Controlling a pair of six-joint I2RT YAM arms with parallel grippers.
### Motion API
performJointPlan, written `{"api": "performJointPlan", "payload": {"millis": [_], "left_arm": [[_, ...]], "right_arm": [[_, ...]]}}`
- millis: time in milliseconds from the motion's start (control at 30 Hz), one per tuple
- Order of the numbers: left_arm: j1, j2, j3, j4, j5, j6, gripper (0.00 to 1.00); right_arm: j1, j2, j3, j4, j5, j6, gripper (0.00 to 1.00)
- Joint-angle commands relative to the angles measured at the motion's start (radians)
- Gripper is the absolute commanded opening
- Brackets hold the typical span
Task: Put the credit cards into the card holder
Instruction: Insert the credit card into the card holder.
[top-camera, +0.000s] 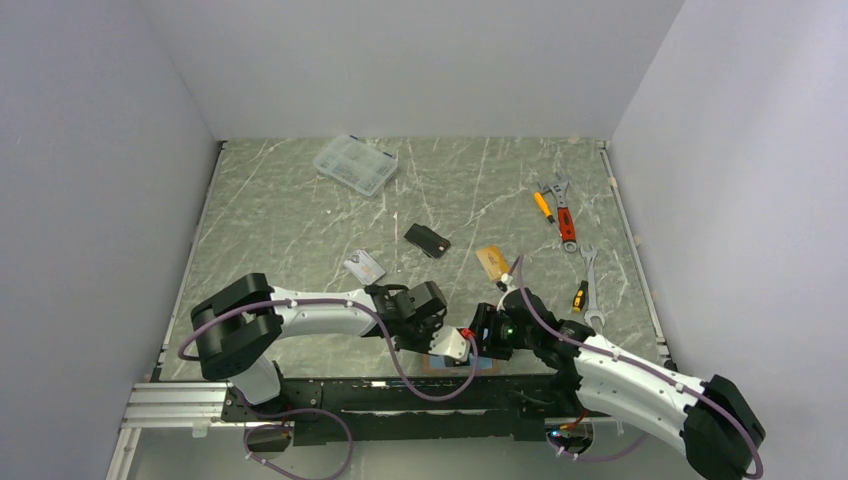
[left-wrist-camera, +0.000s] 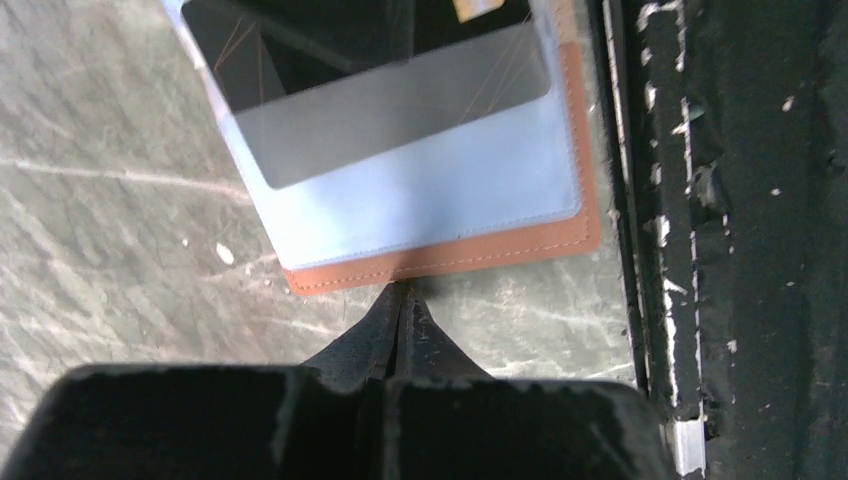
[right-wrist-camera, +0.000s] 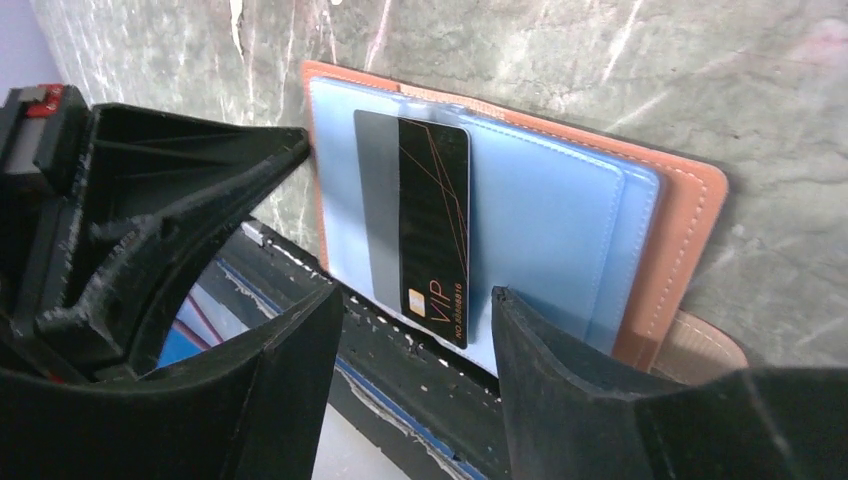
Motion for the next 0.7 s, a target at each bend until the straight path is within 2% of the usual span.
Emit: {"api": "performJointPlan", "payload": {"millis": [0,167,367,567,667], "left_arm": [[0.049,-0.071,-0.015,0.008,0.022,-0.034,0.0],[0.114,-0.098,-0.012,-0.007,0.078,-0.051,0.0],[0.116,-0.113,-0.029,0.009,0.112,-0.06,0.0],[0.085,-0.108,-0.063,0.034,0.129,-0.044,0.0],[0.062,-0.11,-0.087,0.054,0.124,-0.05,0.0]], "right_arm": [[0.012,-0.059,-0.006,-0.114,0.09,0.026,0.6],[0.031,-0.048,0.023,-0.127,0.111,0.02,0.6],[0.086,0.062,0.045,-0.029,0.113,0.038,0.59],[0.12,0.123,0.042,0.053,0.113,0.075,0.43],[0.129,0.142,0.049,0.081,0.105,0.074,0.4]]}}
